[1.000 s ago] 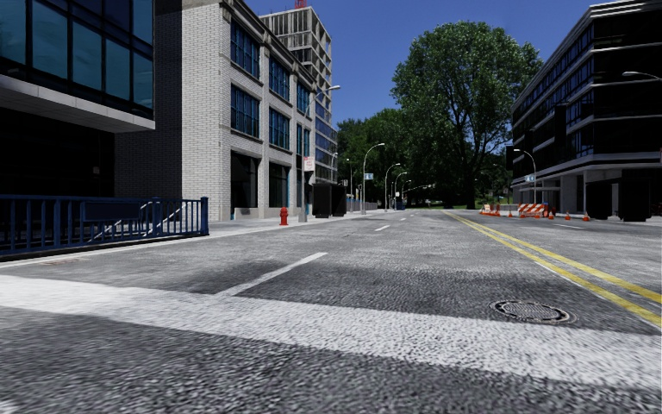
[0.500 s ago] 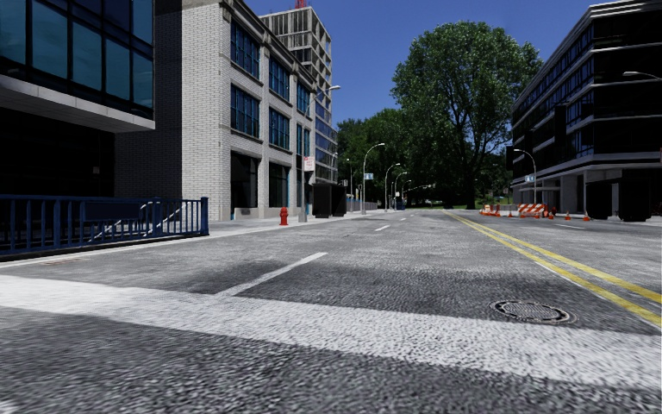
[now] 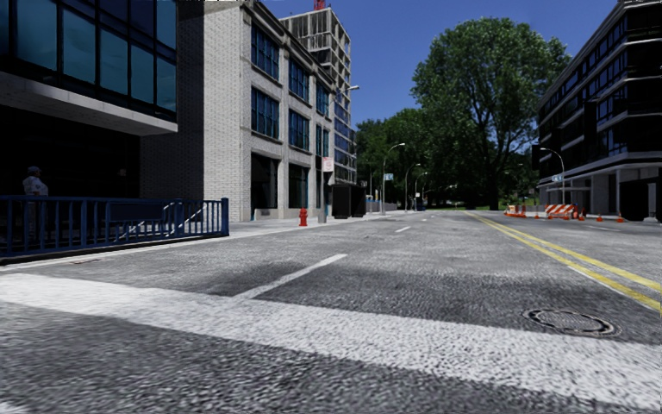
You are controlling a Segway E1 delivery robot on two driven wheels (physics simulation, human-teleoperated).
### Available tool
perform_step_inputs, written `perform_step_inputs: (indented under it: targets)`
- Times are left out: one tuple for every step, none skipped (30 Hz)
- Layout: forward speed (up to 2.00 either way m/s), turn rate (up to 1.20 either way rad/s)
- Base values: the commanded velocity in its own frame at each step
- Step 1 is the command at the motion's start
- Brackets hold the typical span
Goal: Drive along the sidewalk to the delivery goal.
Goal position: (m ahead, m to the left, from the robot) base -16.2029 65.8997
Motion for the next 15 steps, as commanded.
perform_step_inputs:
  targets:
    - [1.10,0.49]
    - [1.11,0.53]
    - [1.11,0.59]
    - [1.11,0.63]
    - [1.11,0.63]
    - [1.11,0.65]
    - [1.11,0.65]
    - [1.11,0.66]
    - [1.11,0.66]
    - [1.11,0.66]
    - [1.11,0.66]
    - [1.11,0.66]
    - [1.11,0.66]
    - [1.11,0.66]
    - [1.11,0.70]
